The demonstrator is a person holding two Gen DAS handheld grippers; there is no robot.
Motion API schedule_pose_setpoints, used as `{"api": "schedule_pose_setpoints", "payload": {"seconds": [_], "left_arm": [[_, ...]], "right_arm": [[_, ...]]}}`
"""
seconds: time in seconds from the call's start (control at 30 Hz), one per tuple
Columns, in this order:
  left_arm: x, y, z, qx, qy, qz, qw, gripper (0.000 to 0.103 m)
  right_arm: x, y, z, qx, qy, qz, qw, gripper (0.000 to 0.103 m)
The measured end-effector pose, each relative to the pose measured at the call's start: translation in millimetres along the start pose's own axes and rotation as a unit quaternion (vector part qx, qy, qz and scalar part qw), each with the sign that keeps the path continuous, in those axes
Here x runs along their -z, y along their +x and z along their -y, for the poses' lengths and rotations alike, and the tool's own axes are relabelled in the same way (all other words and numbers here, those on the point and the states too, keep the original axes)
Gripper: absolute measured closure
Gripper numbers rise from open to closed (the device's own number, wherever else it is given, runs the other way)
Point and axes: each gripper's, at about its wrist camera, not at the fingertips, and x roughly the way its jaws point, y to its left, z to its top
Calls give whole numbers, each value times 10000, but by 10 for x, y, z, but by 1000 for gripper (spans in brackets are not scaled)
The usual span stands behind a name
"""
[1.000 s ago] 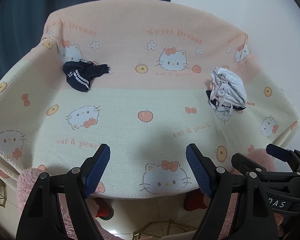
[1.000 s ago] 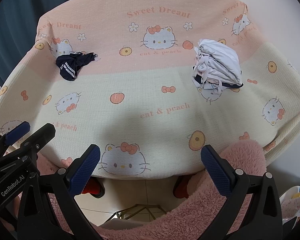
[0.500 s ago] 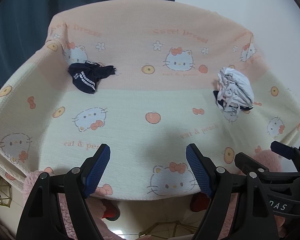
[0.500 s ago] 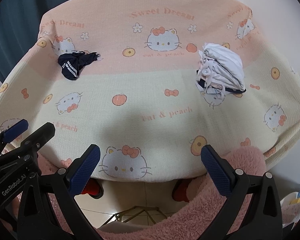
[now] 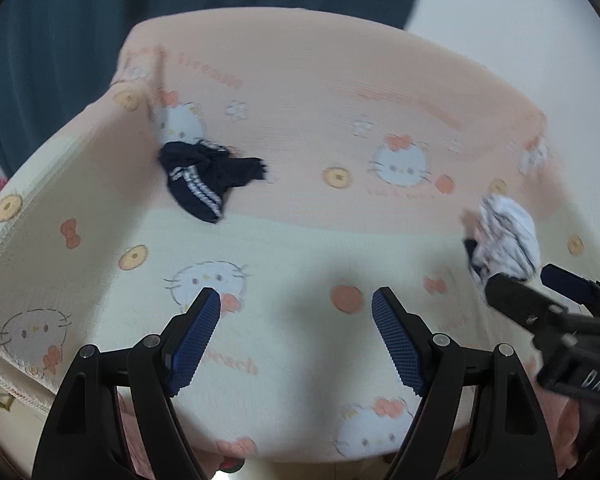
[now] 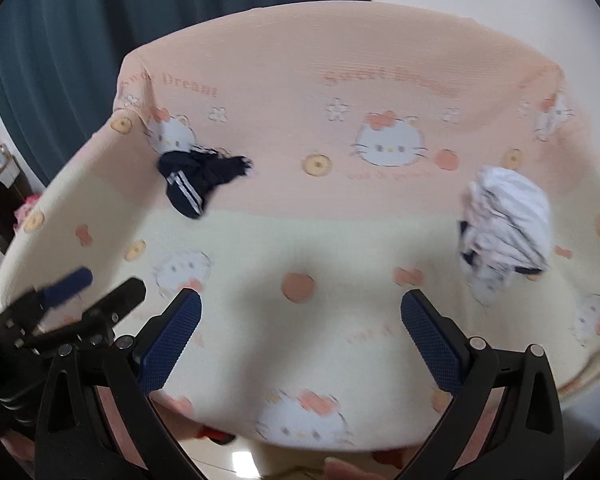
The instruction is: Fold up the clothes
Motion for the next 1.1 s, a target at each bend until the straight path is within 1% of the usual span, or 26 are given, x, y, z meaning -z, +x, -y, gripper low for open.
{"api": "schedule_pose_setpoints", "payload": {"seconds": [0.03, 0.13, 0.23, 0.3, 0.4, 0.43, 0.5, 0.57, 0.67, 0.7, 0.77, 0.8, 0.83, 0.87, 0.93, 1.1], "left_arm": [[-34, 89, -100, -23, -90, -47, 9999, 23], [-122, 449, -489, 13, -515, -225, 9984, 23], [-230, 832, -819, 37, -879, -379, 9954, 23], [-296, 1106, -1023, -52, -1056, -440, 9934, 23], [-417, 1525, -1298, -201, -1243, -488, 9908, 23], [-461, 1667, -1383, -244, -1299, -503, 9899, 23], [-529, 1951, -1562, -249, -1453, -560, 9875, 23], [-521, 2176, -1749, -164, -1658, -538, 9845, 23], [-471, 2374, -1925, 150, -1944, -519, 9794, 23], [-462, 2427, -1952, 150, -1989, -555, 9783, 23], [-465, 2517, -1990, 40, -1984, -621, 9781, 23], [-473, 2546, -2021, 11, -2000, -648, 9776, 23], [-481, 2575, -2053, -18, -2016, -676, 9771, 23], [-489, 2605, -2084, -46, -2032, -704, 9766, 23], [-500, 2606, -2157, -103, -2096, -720, 9751, 23], [-501, 2576, -2280, -102, -2184, -710, 9732, 23]], "right_arm": [[-107, 121, -78, -32, -90, -65, 9999, 1], [-264, 394, -243, -53, -269, -154, 9995, 2], [-362, 819, -395, -50, -394, -380, 9985, 2], [-391, 1045, -471, -89, -464, -504, 9976, 2], [-510, 1521, -616, -184, -579, -799, 9949, 4], [-552, 1676, -662, -187, -600, -876, 9942, 7], [-628, 1996, -768, -73, -646, -992, 9929, 9], [-713, 2298, -885, -43, -694, -1021, 9923, 9], [-794, 2698, -1085, -88, -850, -1074, 9905, 10], [-819, 2836, -1154, -111, -912, -1095, 9897, 12], [-852, 3095, -1300, -202, -1024, -1193, 9874, 24], [-867, 3231, -1372, -257, -1070, -1266, 9858, 28], [-875, 3359, -1437, -317, -1092, -1343, 9844, 35], [-873, 3476, -1500, -388, -1093, -1423, 9830, 40], [-871, 3681, -1603, -521, -1092, -1539, 9807, 42], [-876, 4062, -1868, -756, -1134, -1597, 9777, 41]]}}
